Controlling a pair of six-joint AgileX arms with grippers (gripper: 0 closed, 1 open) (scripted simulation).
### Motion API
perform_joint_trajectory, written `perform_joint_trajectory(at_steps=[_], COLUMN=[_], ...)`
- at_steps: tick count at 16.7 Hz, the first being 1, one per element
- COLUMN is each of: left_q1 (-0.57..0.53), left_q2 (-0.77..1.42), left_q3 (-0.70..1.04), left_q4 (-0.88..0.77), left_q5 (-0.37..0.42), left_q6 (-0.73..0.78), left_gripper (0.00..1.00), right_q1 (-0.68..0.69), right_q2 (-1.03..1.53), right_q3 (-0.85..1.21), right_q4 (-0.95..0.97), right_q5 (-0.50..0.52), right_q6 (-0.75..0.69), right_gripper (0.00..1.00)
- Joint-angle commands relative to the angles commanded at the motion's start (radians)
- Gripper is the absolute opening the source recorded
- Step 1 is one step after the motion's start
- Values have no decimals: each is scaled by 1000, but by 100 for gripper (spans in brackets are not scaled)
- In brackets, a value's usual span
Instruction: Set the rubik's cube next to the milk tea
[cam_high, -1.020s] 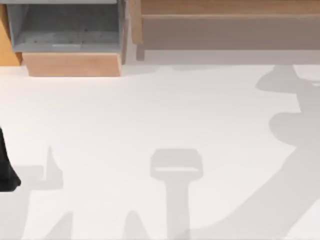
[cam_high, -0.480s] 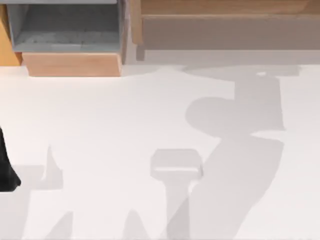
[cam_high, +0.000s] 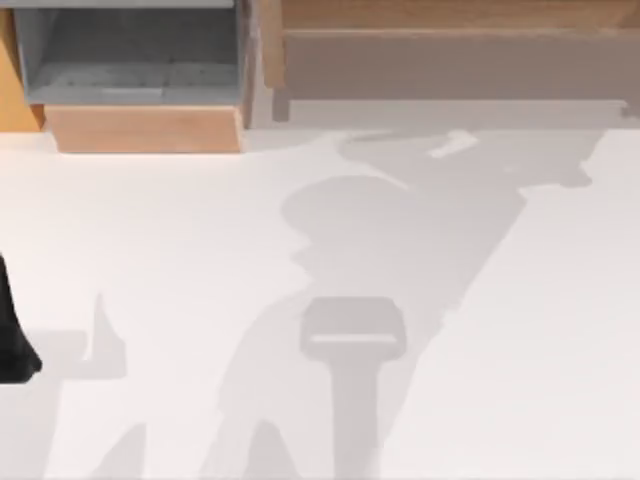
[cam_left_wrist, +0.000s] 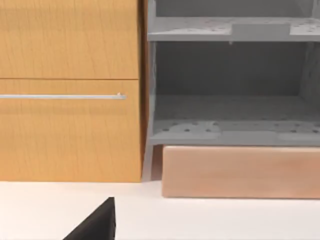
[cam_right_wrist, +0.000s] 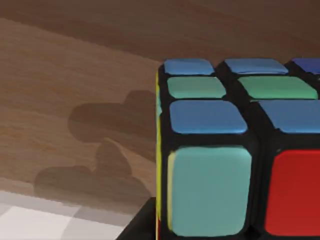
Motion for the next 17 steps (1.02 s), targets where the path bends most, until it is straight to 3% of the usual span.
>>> perform_joint_trajectory(at_steps=[4,8,17], left_q1=[0,0,0], left_q2=[0,0,0], left_q3=[0,0,0], left_q4=[0,0,0], left_q5=[0,0,0], left_q6=[0,0,0], left_gripper=[100,100,100], right_q1=[41,86,96], right_q2=[62,186,256], right_q3=[51,26,-10], right_q4=[-340,-543,-623], right_q5=[49,110,146], right_q6=[96,228,290], right_gripper=[0,0,0])
